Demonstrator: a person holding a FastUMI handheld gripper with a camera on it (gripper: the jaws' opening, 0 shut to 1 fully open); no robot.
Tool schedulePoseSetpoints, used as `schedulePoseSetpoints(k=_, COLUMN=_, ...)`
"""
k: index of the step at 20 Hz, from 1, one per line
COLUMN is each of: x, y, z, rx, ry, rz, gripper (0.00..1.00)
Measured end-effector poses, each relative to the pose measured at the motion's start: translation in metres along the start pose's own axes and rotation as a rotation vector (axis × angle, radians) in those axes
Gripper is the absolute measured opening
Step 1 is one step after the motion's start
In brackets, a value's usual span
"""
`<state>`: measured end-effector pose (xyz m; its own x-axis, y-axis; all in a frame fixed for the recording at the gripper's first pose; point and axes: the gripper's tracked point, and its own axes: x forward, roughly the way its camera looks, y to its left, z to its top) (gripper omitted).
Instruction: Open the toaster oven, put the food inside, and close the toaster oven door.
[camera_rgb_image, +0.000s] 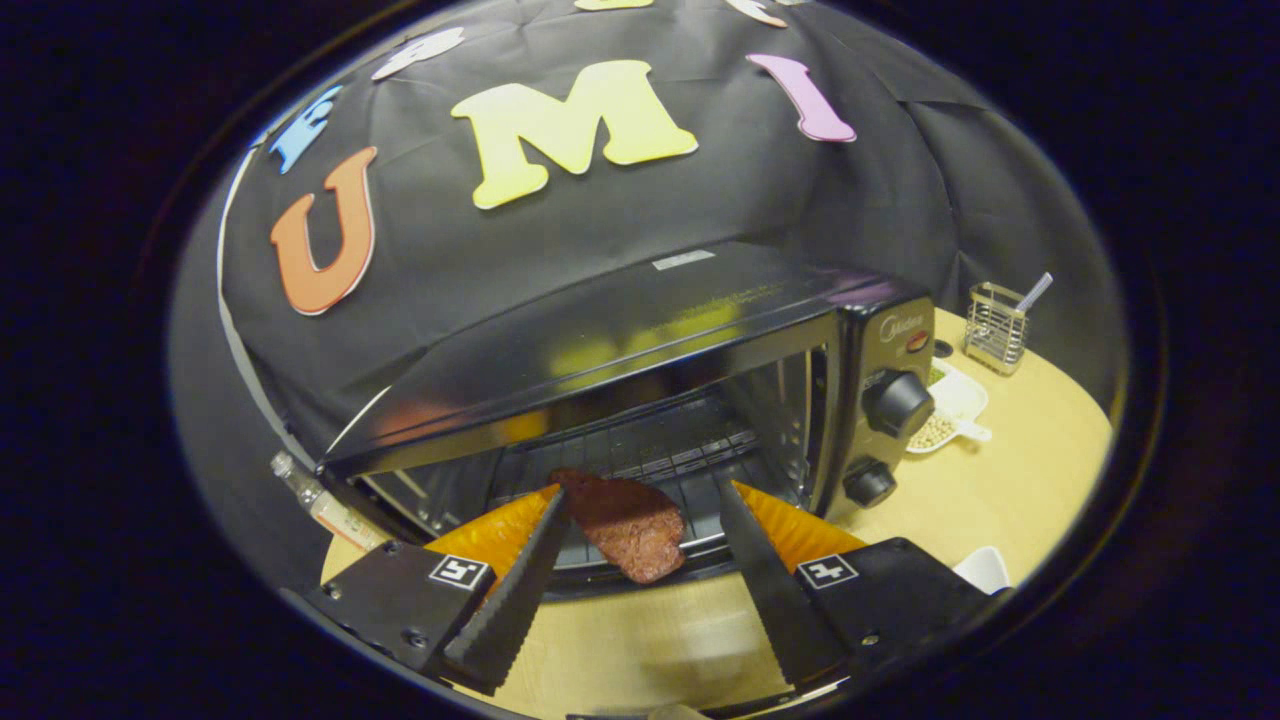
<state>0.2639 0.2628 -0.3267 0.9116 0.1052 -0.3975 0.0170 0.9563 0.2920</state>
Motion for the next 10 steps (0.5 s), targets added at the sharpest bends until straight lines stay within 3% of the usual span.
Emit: schedulePoseSetpoints(k=10, x=-0.093, y=-0.021, z=0.013, rx=-0.239, ry=0.075, rz=0.059, gripper=0.98)
